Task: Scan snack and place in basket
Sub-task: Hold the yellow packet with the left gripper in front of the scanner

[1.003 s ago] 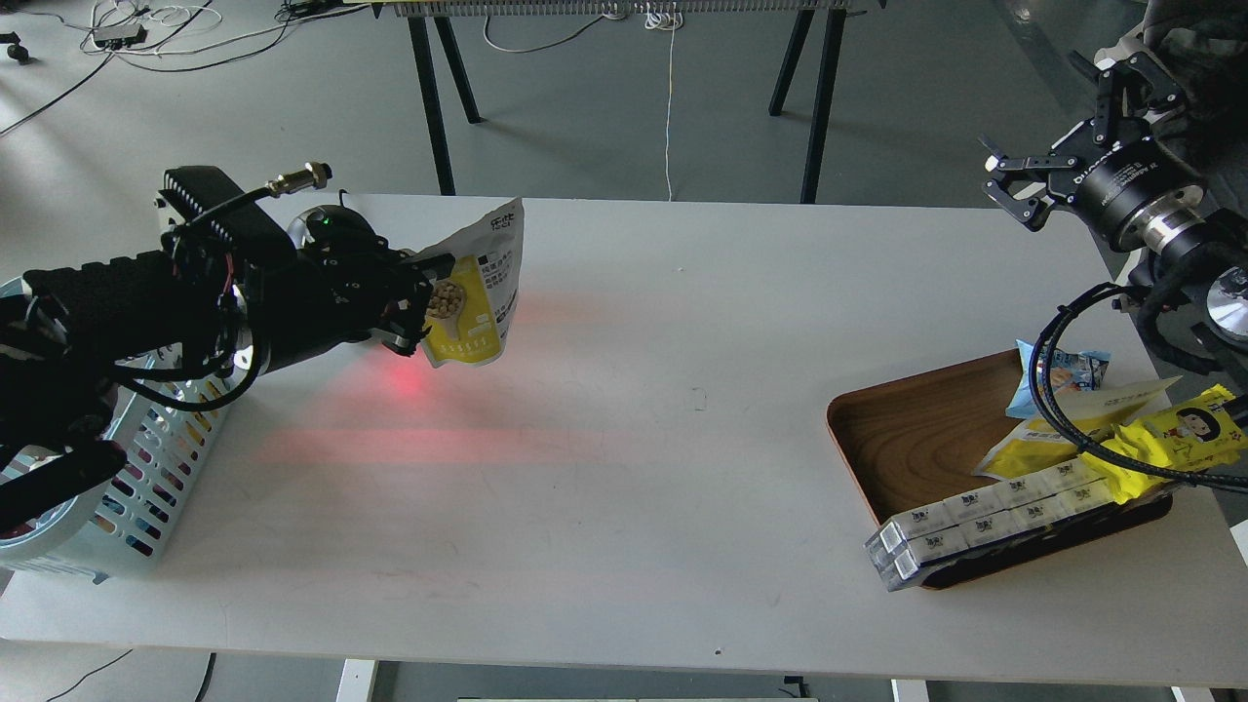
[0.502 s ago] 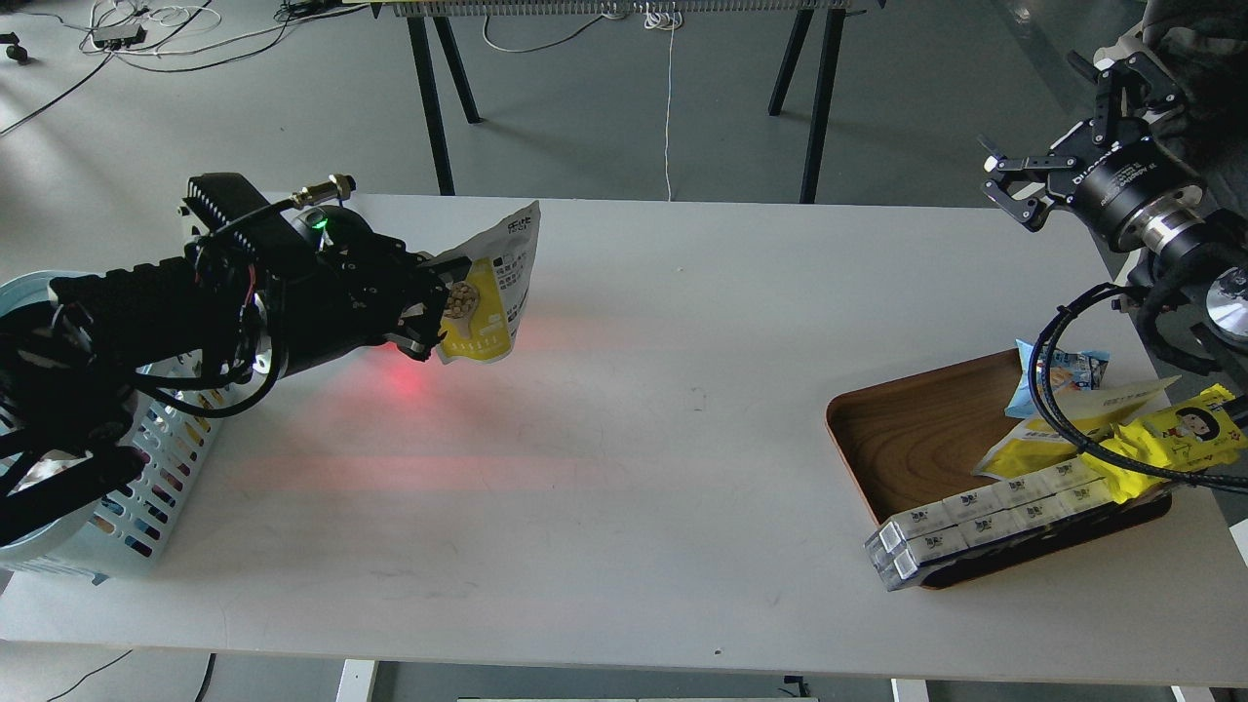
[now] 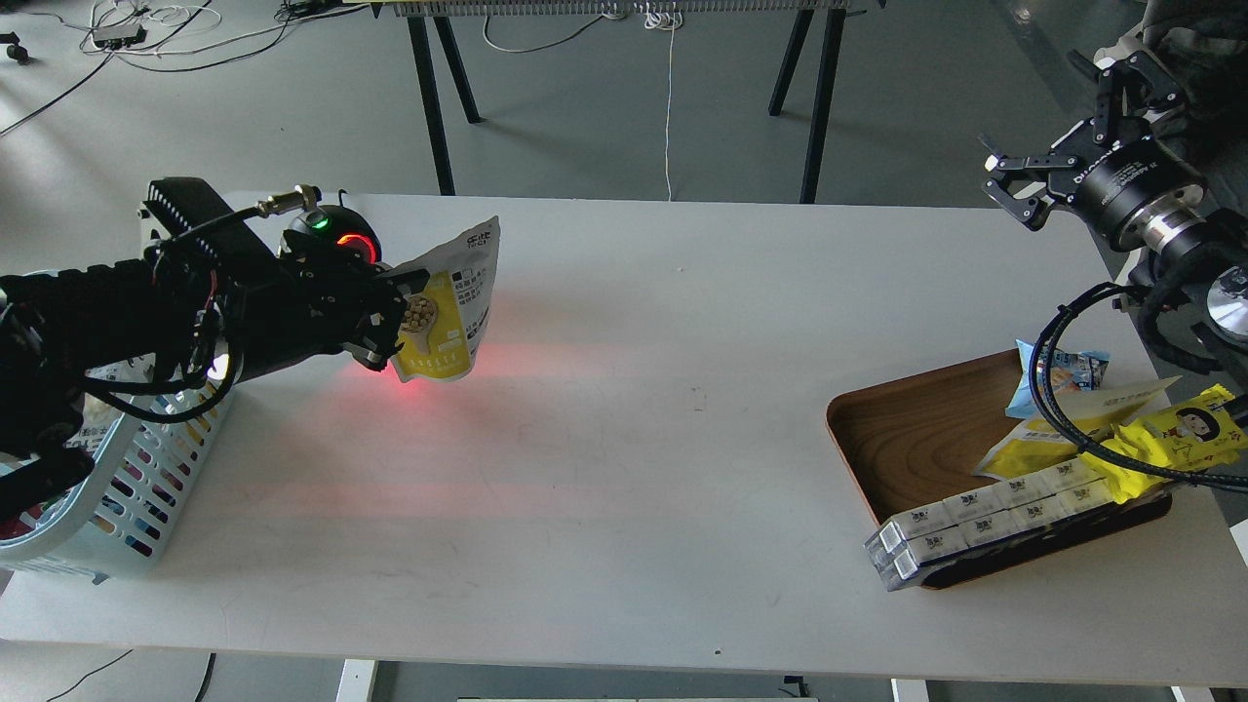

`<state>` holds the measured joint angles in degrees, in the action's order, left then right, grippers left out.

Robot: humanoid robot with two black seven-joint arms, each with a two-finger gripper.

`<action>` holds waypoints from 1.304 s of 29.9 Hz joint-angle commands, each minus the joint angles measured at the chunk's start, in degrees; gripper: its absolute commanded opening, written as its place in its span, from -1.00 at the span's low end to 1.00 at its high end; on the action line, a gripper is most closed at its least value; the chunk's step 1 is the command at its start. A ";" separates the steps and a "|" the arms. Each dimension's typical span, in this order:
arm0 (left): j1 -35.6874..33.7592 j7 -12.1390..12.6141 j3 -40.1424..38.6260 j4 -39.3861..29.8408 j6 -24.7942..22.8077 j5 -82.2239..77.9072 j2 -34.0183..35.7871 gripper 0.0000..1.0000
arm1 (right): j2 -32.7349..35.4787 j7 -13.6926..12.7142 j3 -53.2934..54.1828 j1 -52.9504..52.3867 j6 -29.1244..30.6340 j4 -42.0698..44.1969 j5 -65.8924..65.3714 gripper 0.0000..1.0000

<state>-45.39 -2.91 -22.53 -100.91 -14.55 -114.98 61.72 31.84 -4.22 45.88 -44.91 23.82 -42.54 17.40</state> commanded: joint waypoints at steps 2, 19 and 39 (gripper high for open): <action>-0.05 -2.62 0.03 0.01 -0.21 -2.96 0.59 -0.96 | -0.03 0.00 0.00 0.00 0.00 0.00 0.00 0.96; -4.27 -3.86 -0.06 0.01 -6.45 -7.10 -1.25 -0.96 | -0.12 0.00 0.09 0.00 0.00 0.00 0.00 0.96; -3.48 3.35 -0.68 0.09 -1.19 -6.31 -7.49 -0.97 | -0.03 0.00 0.00 0.00 0.00 -0.08 0.00 0.96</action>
<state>-49.47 -0.05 -23.26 -100.81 -17.71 -121.56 54.07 31.81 -4.22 45.89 -44.91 23.82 -42.60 17.40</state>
